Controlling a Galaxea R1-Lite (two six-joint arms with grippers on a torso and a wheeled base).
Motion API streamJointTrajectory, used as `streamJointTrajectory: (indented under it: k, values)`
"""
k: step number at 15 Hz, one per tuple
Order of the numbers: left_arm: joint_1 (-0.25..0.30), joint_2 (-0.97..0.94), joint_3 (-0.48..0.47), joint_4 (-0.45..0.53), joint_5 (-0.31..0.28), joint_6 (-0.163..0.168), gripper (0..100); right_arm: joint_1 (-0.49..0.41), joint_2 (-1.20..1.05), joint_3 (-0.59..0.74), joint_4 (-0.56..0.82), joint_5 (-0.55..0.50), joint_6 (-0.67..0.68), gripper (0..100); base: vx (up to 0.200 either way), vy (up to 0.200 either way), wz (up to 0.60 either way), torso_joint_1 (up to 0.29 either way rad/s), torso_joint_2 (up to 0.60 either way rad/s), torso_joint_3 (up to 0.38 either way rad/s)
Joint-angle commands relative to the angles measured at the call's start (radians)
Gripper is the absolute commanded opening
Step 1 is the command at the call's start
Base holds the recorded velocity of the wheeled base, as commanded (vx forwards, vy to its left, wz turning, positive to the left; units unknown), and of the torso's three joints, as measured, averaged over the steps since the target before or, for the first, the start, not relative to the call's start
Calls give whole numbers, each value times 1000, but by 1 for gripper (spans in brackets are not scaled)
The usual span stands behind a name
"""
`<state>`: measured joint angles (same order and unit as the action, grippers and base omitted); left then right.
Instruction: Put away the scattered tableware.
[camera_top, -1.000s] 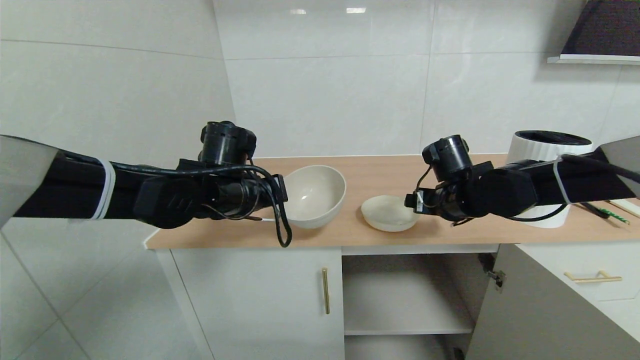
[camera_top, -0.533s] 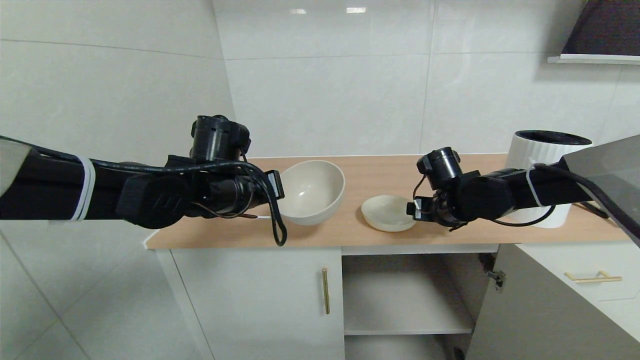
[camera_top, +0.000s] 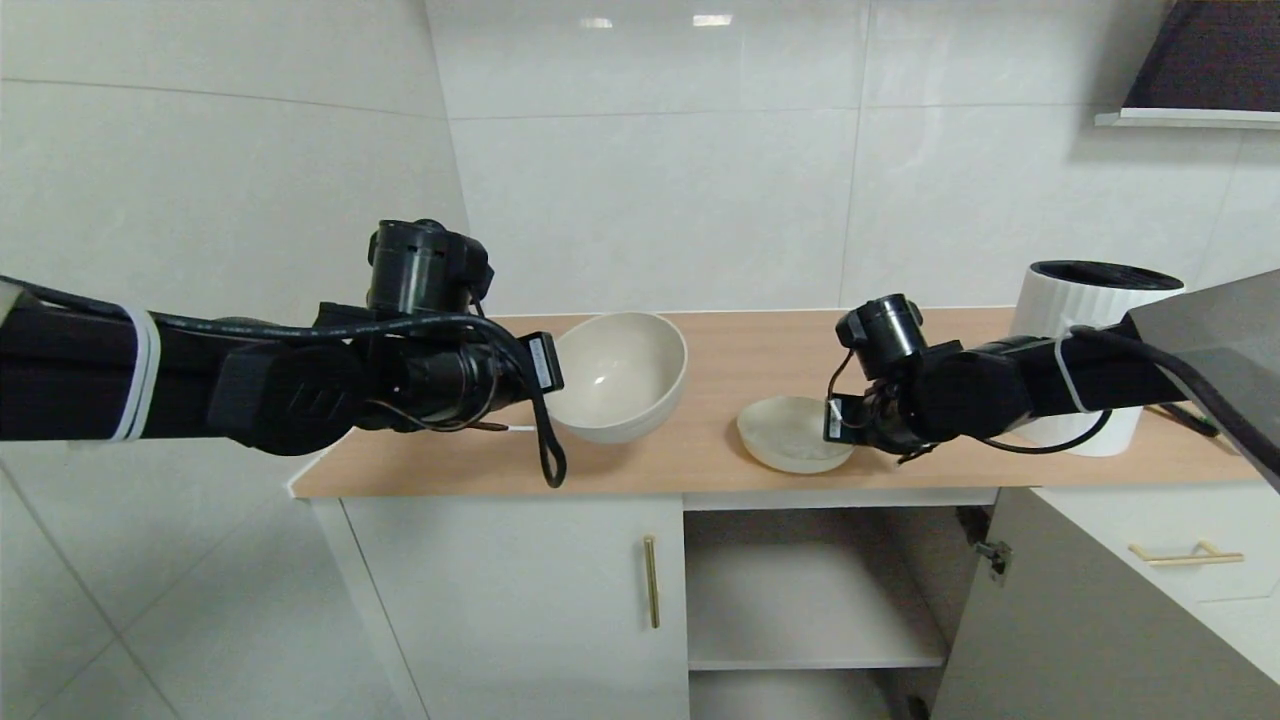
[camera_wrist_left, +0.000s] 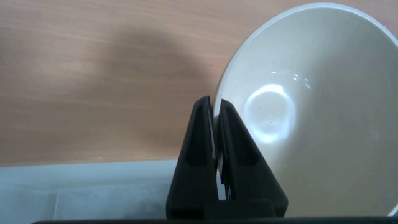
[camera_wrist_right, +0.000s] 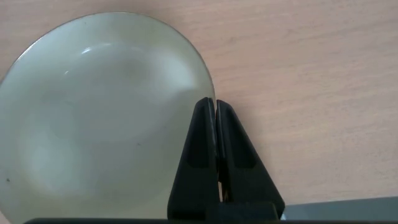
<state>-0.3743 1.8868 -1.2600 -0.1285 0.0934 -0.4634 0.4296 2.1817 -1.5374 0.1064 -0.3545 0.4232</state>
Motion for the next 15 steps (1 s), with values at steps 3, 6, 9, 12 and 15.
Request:
streamJointTrajectory:
  k: [3,6,9,12,15]
  values:
    - [-2,-49,65,7,-23,12,0,-6,-200,53,153,184,80,0,0,0,0,0,0,0]
    - [-2,-137,185,7,-106,57,0,-6,-367,189,177,296,74,0,0,0,0,0,0,0]
    - [-18,-189,264,4,-144,68,0,-5,-422,301,176,298,62,0,0,0,0,0,0,0]
    - [-23,-187,317,-2,-146,71,0,-6,-439,378,162,295,16,0,0,0,0,0,0,0]
    - [-49,-176,323,-2,-146,75,0,-6,-438,402,121,278,14,0,-67,0,0,4,1,1]
